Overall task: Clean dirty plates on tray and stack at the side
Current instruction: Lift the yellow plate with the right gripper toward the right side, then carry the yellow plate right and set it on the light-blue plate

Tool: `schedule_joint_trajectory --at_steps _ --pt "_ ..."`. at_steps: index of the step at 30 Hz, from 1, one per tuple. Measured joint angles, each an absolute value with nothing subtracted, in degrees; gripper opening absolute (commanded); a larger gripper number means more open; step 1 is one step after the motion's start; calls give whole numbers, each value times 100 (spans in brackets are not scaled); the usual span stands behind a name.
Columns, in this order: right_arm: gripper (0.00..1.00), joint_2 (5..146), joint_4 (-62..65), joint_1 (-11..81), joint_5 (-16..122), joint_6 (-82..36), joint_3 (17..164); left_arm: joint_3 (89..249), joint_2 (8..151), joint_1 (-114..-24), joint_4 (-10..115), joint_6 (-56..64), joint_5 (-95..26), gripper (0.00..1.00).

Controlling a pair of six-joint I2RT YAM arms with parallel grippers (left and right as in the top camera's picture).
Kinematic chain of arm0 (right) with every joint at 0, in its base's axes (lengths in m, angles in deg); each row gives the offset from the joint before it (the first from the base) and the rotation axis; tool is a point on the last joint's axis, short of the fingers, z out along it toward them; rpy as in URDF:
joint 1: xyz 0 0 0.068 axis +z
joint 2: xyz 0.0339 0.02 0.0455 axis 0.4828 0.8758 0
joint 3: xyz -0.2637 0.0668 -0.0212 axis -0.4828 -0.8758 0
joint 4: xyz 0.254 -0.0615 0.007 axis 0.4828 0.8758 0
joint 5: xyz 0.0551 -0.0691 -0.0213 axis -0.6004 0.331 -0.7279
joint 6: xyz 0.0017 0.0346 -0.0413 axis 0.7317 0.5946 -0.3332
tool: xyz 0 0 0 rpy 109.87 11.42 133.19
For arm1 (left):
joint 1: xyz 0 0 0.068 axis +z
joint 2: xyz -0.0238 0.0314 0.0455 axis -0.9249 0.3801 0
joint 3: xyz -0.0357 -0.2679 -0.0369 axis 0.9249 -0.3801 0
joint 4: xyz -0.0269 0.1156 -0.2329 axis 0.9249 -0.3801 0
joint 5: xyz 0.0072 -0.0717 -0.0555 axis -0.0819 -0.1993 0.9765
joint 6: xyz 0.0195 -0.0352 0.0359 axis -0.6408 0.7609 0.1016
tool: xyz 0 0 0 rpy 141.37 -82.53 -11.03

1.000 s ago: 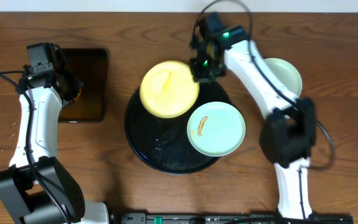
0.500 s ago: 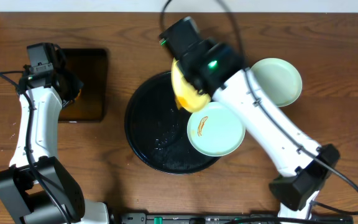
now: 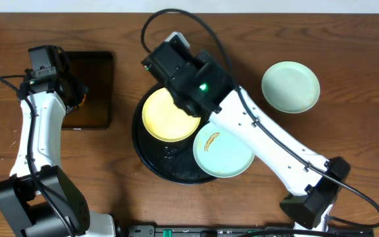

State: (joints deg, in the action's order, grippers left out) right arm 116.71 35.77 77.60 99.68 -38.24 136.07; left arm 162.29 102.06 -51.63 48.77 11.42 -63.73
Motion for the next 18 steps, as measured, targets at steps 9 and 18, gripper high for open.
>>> schedule_joint_trajectory --at_steps 9,18 --pt "59 11673 3818 6728 7582 -2578 13541 16229 10206 -5163 4868 1142 -6370 8" --pt "87 12508 3197 6282 6006 -1776 13019 16229 10206 -5163 4866 1142 -6370 8"
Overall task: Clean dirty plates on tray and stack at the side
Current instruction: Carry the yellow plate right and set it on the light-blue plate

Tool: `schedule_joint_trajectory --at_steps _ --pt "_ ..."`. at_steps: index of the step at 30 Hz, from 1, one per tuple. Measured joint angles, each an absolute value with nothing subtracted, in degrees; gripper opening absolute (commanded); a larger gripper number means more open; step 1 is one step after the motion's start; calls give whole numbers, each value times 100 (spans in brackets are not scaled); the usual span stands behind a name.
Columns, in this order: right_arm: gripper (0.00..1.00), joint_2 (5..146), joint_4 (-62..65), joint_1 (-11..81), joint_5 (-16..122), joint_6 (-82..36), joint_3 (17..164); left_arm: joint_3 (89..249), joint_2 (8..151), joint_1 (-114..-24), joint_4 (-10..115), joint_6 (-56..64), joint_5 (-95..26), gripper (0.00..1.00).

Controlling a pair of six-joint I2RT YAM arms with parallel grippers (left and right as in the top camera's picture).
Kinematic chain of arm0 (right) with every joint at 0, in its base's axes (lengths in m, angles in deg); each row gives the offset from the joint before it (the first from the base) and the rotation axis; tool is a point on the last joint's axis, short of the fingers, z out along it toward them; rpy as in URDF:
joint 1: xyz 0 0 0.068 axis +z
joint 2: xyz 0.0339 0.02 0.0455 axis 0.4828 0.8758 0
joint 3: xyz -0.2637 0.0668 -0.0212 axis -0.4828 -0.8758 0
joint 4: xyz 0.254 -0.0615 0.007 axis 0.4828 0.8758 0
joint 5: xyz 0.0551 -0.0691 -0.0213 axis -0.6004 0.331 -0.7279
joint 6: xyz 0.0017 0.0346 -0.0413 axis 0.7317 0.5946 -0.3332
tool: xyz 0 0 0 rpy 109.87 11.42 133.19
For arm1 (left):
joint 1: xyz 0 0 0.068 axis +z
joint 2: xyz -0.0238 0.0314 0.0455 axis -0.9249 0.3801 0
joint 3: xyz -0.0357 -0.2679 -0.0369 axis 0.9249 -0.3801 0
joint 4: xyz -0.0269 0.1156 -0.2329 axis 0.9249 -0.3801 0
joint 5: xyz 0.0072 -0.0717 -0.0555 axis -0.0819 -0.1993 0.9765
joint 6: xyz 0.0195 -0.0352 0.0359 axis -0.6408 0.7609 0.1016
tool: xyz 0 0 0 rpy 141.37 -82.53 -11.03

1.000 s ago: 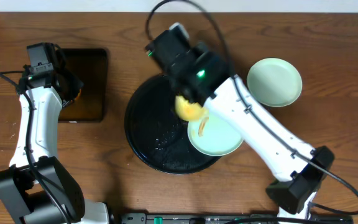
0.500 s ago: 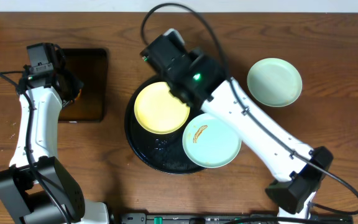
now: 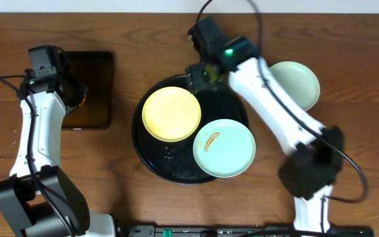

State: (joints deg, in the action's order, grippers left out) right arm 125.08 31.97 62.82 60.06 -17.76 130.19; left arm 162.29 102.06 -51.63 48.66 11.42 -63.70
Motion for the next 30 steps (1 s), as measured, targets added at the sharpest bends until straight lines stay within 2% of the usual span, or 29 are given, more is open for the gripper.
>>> schedule_joint_trajectory --at_steps 4,9,12,14,17,20,30 --pt "88 13262 3086 6330 5667 -1664 12916 16229 10206 -5163 4866 1142 -6370 8" --pt "55 13894 3070 6365 5365 -1559 12855 16229 10206 -5163 4868 1142 -6370 8" --pt "44 14014 3033 6365 5273 -1500 12853 16229 10206 -5163 4868 1142 -6370 8" --pt "32 14021 3011 6365 5238 -1507 12851 16229 10206 -5163 4868 1142 -6370 8" --pt "22 14021 2959 6365 5212 -1483 12849 16229 10206 -5163 4868 1142 -6373 7" --pt "3 14021 2861 6365 5188 -1439 12798 16229 10206 -5163 4866 1142 -6370 8" --pt "1 14021 2675 6278 4780 -1454 12720 16229 10206 -5163 4844 1140 -6370 8"
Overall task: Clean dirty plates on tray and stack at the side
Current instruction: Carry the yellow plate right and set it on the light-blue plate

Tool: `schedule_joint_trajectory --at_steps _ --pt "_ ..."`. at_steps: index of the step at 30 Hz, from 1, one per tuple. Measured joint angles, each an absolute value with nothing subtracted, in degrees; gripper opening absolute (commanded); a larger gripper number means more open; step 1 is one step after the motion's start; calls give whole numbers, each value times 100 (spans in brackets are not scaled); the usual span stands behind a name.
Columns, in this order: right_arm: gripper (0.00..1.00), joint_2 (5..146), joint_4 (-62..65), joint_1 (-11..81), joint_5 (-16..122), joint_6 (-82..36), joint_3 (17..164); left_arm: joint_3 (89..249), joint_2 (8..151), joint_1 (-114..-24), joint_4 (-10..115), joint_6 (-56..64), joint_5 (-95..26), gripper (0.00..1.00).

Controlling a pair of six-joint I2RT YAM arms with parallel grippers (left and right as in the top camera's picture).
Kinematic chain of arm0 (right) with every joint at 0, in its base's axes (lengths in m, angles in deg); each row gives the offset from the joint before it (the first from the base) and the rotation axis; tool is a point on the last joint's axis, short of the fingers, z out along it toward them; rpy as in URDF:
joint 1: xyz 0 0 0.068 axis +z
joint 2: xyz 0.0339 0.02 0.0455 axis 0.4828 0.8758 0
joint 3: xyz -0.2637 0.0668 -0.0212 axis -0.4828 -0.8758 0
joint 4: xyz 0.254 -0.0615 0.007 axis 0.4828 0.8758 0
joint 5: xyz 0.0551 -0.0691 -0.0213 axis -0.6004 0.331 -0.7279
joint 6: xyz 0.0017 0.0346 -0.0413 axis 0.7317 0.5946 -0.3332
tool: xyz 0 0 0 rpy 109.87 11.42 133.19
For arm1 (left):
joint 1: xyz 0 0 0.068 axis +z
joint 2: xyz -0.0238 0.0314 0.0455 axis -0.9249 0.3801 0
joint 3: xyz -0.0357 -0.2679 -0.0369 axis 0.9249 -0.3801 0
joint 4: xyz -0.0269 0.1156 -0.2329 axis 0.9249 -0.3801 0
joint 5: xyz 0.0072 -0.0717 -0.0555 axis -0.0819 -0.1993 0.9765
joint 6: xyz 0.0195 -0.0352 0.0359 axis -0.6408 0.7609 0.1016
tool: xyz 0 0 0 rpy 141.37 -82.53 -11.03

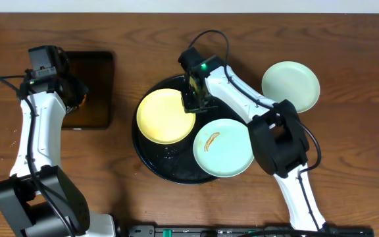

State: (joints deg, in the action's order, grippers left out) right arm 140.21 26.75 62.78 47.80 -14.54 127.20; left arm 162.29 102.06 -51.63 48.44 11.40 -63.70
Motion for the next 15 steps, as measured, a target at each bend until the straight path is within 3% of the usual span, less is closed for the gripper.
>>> schedule_joint_trajectory --at_steps 15 --pt "1 14021 2402 5106 1967 -2082 12674 16229 10206 -5163 4842 1127 -6370 8"
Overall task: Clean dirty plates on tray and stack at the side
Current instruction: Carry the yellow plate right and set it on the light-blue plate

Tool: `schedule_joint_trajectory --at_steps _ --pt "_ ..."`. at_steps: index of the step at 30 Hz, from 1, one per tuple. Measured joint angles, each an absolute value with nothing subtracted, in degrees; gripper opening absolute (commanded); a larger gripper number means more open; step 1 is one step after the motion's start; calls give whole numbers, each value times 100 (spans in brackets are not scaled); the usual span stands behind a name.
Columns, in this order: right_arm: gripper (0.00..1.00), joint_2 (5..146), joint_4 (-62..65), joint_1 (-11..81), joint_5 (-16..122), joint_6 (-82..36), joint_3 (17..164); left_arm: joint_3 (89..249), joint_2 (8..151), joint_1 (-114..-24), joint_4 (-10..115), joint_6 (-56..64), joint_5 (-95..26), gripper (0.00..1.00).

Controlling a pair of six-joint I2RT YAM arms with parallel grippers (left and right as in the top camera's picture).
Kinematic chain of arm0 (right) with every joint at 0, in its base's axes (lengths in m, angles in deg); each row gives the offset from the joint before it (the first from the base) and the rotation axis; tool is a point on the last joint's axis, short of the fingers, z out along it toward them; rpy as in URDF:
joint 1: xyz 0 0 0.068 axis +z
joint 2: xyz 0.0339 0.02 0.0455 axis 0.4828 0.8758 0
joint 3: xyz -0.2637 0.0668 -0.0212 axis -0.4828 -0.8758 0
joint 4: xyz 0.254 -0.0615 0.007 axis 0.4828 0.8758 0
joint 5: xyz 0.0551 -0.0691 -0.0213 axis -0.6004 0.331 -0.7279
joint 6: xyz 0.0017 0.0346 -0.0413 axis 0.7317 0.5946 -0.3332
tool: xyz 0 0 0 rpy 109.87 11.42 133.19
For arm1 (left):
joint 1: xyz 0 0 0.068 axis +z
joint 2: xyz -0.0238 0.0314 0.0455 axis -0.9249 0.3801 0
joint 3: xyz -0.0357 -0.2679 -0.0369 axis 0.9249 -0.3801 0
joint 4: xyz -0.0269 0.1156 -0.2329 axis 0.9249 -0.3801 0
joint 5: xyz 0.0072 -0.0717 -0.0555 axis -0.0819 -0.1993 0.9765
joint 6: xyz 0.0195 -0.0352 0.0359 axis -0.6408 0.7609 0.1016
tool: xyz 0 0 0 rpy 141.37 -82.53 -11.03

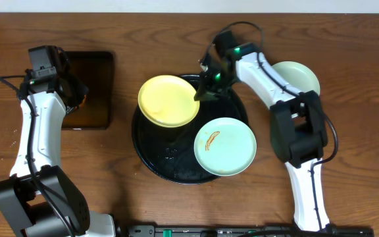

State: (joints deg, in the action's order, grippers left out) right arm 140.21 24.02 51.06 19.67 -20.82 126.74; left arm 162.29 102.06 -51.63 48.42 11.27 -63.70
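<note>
A yellow plate (pixel 166 100) sits over the upper left of the round black tray (pixel 176 168), its edge overhanging the tray's rim. My right gripper (pixel 201 93) is shut on the plate's right edge. A pale green plate (pixel 224 146) with an orange smear lies in the tray's lower right. Another pale green plate (pixel 296 85), with no smear, rests on the table at the right, partly hidden by my right arm. My left gripper (pixel 77 94) hangs over a dark rectangular tray (pixel 94 79), with an orange sponge (pixel 82 100) at its fingers.
The brown wooden table (pixel 347 145) surrounds the trays. My right arm arches from its base (pixel 308 210) at the front right up over the table to the round tray's far side. The left arm runs along the table's left side.
The yellow plate has shifted up and away from the tray's middle left and now overhangs the far left rim. My right gripper, at its right edge, moved up and right. The left arm is unchanged.
My right arm first covered the yellow plate's upper right. Then its gripper was at the tray's far rim, clear of the plate. Then it was at the plate's right edge, and now the plate is displaced in its grip. The left arm stayed still throughout.
</note>
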Motion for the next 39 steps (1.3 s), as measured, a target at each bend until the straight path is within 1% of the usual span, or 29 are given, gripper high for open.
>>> schedule_joint_trajectory --at_steps 7,12,15,22,32,39 --pt "2 14021 2412 4774 1239 -2270 12674 16229 10206 -5163 4842 1125 -6370 8" --pt "2 14021 2436 4505 467 -2403 12674 16229 10206 -5163 4842 1125 -6370 8" --pt "1 14021 2570 4293 347 -2442 12674 16229 10206 -5163 4835 1125 -6370 8" --pt "1 13798 3232 3659 869 -2652 12645 16229 10206 -5163 4816 1125 -6373 8" --pt "1 12425 4063 2628 1569 -3015 12643 16229 10206 -5163 4816 1122 -6370 8" --pt "1 12428 4168 1994 2889 -2930 12645 16229 10206 -5163 4809 1125 -6373 8"
